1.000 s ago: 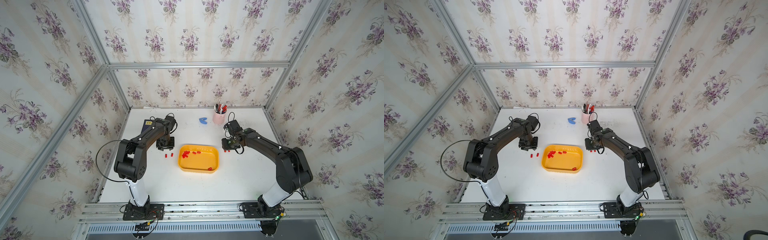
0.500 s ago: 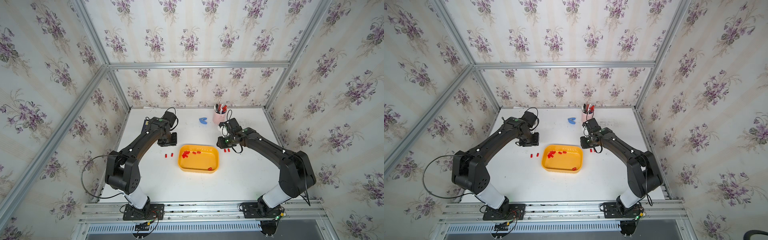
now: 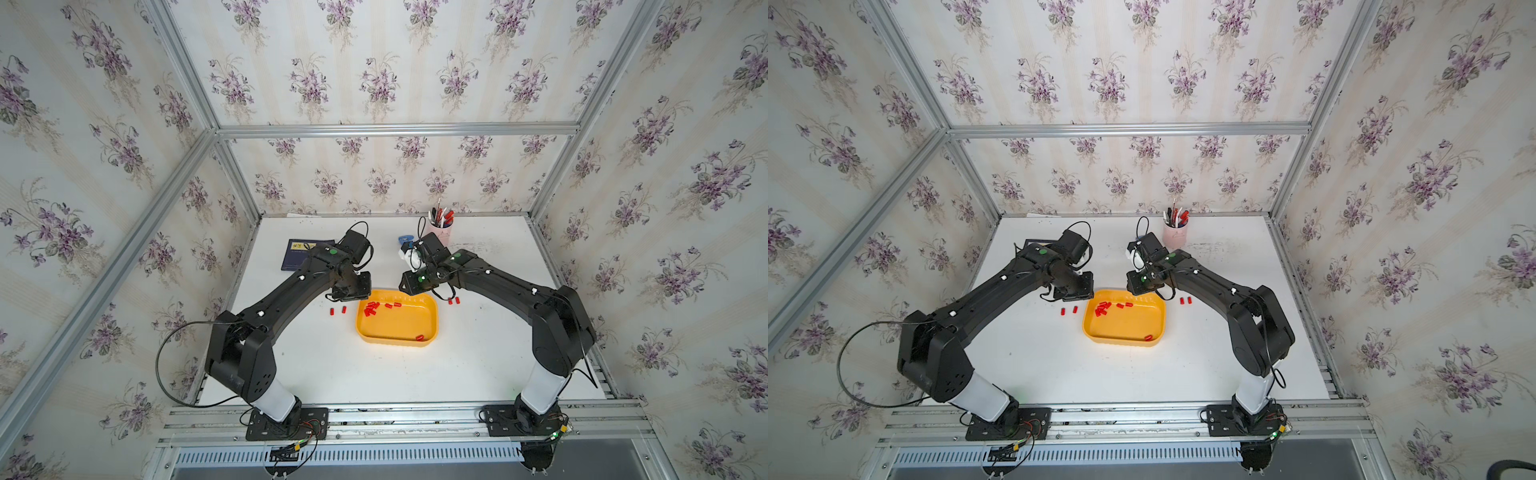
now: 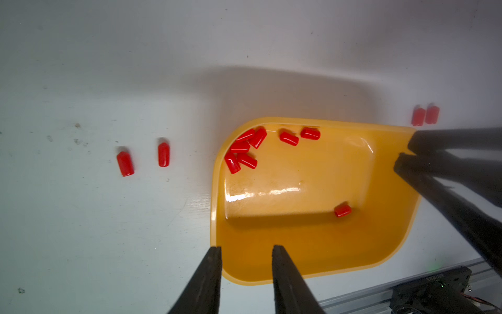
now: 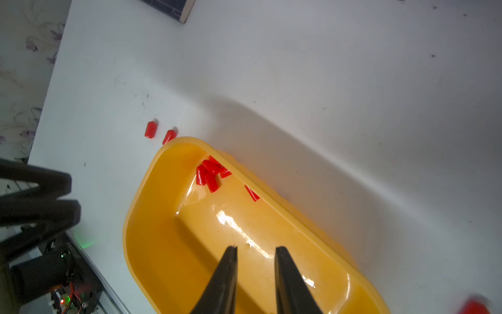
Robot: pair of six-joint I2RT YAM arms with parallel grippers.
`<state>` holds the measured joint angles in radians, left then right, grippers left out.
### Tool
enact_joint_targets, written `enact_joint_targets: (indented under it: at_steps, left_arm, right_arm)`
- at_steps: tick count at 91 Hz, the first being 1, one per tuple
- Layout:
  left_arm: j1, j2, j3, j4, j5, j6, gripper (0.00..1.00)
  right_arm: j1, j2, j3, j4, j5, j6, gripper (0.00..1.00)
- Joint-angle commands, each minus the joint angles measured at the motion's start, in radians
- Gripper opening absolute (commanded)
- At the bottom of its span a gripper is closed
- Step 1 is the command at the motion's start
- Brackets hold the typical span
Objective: Take the screw protection sleeves out of the storage box
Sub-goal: Pick up the screw protection sleeve from the storage box.
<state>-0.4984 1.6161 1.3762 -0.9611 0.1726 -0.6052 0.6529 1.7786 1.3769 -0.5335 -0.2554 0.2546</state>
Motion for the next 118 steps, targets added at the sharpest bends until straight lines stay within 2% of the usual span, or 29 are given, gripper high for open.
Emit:
enact_joint_targets:
  at_steps: [1,12,16,25,42,57,99,118]
  left_arm:
    - [-0.029,0.02,0.021,-0.021,0.007,-0.092,0.37]
    - [-0.023,-0.003,0.008,-0.002,-0.034,-0.173,0.37]
    - [-0.014,-0.023,0.003,0.006,-0.047,-0.19,0.37]
    - [0.041,-0.068,0.019,-0.001,-0.05,-0.188,0.38]
    - [0.205,-0.121,0.007,-0.011,-0.029,-0.113,0.37]
    - [0.285,-0.151,-0.01,-0.007,-0.035,-0.035,0.37]
    - [0.322,-0.165,-0.057,0.019,-0.015,0.01,0.36]
    - [0.332,-0.168,-0.08,0.028,-0.01,0.016,0.35]
  right_arm:
    - [-0.032,-0.029,-0.002,0.004,-0.026,0.064,0.29]
    - [-0.023,-0.062,-0.034,0.047,-0.18,-0.002,0.29]
    - [-0.007,-0.053,-0.036,0.043,-0.199,-0.022,0.29]
    - [0.05,-0.011,-0.02,0.016,-0.154,-0.063,0.29]
    - [0.141,0.103,0.05,0.04,-0.06,-0.078,0.29]
    - [0.204,0.224,0.163,0.006,-0.006,-0.11,0.28]
    - [0.242,0.326,0.194,-0.015,0.09,-0.144,0.27]
    - [0.244,0.346,0.203,-0.002,0.091,-0.156,0.28]
